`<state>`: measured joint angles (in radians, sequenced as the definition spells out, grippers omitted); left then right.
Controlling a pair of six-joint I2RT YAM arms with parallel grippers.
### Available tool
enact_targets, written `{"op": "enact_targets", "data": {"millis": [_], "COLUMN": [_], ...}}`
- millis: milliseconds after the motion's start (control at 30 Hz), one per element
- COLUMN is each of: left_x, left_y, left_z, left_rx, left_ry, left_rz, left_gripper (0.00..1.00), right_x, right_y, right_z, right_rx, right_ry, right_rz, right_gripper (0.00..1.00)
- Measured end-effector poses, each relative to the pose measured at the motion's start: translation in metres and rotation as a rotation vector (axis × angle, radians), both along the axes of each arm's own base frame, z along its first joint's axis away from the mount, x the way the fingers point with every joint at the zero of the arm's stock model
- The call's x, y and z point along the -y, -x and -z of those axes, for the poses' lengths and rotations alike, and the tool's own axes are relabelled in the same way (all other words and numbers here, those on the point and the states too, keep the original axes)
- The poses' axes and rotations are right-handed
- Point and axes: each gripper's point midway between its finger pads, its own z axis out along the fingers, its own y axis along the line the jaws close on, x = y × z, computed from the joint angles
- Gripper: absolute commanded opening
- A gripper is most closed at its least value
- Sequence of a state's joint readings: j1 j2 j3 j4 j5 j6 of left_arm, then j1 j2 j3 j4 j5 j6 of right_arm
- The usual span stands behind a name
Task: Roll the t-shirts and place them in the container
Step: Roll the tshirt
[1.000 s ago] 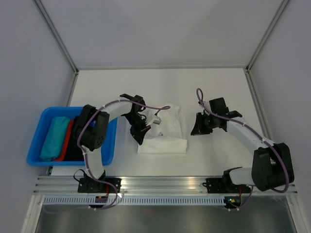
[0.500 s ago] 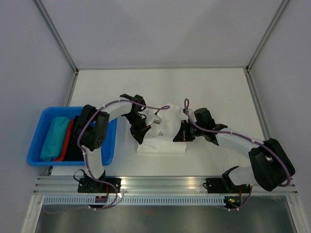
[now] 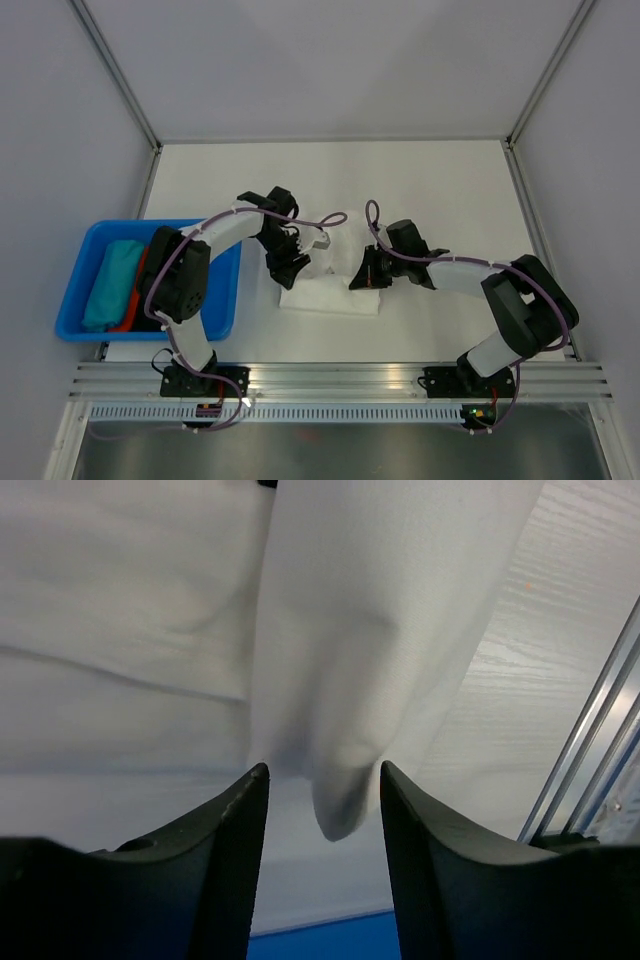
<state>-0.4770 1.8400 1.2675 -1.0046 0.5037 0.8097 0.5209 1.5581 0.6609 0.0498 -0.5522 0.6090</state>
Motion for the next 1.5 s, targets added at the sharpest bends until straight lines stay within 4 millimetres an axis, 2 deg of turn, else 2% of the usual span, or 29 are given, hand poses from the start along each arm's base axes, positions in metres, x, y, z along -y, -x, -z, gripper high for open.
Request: {"op": "enact_targets", "data": {"millis": [100, 167, 200, 333, 400, 467, 533, 600, 633, 700, 900, 1000, 1033, 1100, 1133, 1200, 1233, 1267, 1433, 1500], "left_x": [-0.002, -0.002, -0.002, 0.004, 0.008, 0.018, 0.027, 0.032, 0.03, 0.022, 0.003, 0.002, 0.003, 0.005, 0.007, 0.009, 0.011, 0.012, 0.015, 0.015], "left_y": [-0.009, -0.017, -0.02, -0.035, -0.028, -0.009, 0.02, 0.049, 0.057, 0.061, 0.043, 0.04, 0.038, 0.033, 0.03, 0.026, 0.024, 0.021, 0.016, 0.015], "left_z": [-0.012, -0.024, -0.031, -0.066, -0.078, -0.081, -0.07, -0.047, -0.037, -0.018, 0.018, 0.022, 0.022, 0.024, 0.025, 0.027, 0.028, 0.028, 0.026, 0.025], "left_rx": [0.095, 0.169, 0.204, 0.413, 0.5, 0.583, 0.62, 0.612, 0.601, 0.589, 0.646, 0.674, 0.683, 0.698, 0.707, 0.716, 0.721, 0.729, 0.731, 0.695], "left_ry": [0.013, 0.028, 0.036, 0.076, 0.087, 0.098, 0.093, 0.068, 0.048, -0.014, -0.162, -0.174, -0.175, -0.185, -0.188, -0.194, -0.194, -0.198, -0.199, -0.184], "left_rz": [0.022, 0.034, 0.036, 0.048, 0.076, 0.143, 0.235, 0.333, 0.362, 0.38, 0.363, 0.36, 0.356, 0.349, 0.344, 0.337, 0.335, 0.332, 0.317, 0.297], "left_gripper": [0.57, 0.66, 0.67, 0.7, 0.71, 0.73, 0.74, 0.78, 0.79, 0.8, 0.78, 0.71, 0.62, 0.5, 0.39, 0.28, 0.13, 0.05, 0.02, 0.02], "right_x": [-0.002, -0.004, -0.005, -0.006, -0.006, -0.006, -0.006, -0.006, -0.006, -0.006, -0.007, -0.007, -0.007, -0.006, -0.006, -0.006, -0.005, -0.005, -0.001, 0.002], "right_y": [-0.005, -0.009, -0.011, -0.013, -0.014, -0.015, -0.016, -0.016, -0.016, -0.016, -0.019, -0.02, -0.02, -0.02, -0.02, -0.022, -0.022, -0.023, -0.026, -0.026], "right_z": [-0.003, -0.004, -0.003, 0.002, 0.002, 0.002, 0.002, 0.002, 0.002, 0.002, -0.001, -0.001, -0.001, -0.001, -0.002, -0.005, -0.008, -0.011, -0.022, -0.029], "right_rx": [0.005, 0.007, 0.005, -0.015, -0.019, -0.018, -0.018, -0.017, -0.017, -0.016, -0.006, -0.004, -0.003, 0.002, 0.006, 0.021, 0.03, 0.039, 0.085, 0.115], "right_ry": [-0.007, -0.013, -0.013, -0.011, -0.013, -0.014, -0.014, -0.013, -0.013, -0.012, -0.015, -0.015, -0.015, -0.014, -0.014, -0.016, -0.02, -0.026, -0.035, -0.035], "right_rz": [0.021, 0.03, 0.034, 0.054, 0.065, 0.072, 0.076, 0.077, 0.077, 0.076, 0.075, 0.076, 0.076, 0.073, 0.071, 0.068, 0.066, 0.065, 0.05, 0.038], "right_gripper": [0.0, 0.0, 0.0, 0.0, 0.0, 0.0, 0.0, 0.0, 0.0, 0.01, 0.01, 0.0, 0.0, 0.01, 0.02, 0.05, 0.06, 0.08, 0.16, 0.24]}}
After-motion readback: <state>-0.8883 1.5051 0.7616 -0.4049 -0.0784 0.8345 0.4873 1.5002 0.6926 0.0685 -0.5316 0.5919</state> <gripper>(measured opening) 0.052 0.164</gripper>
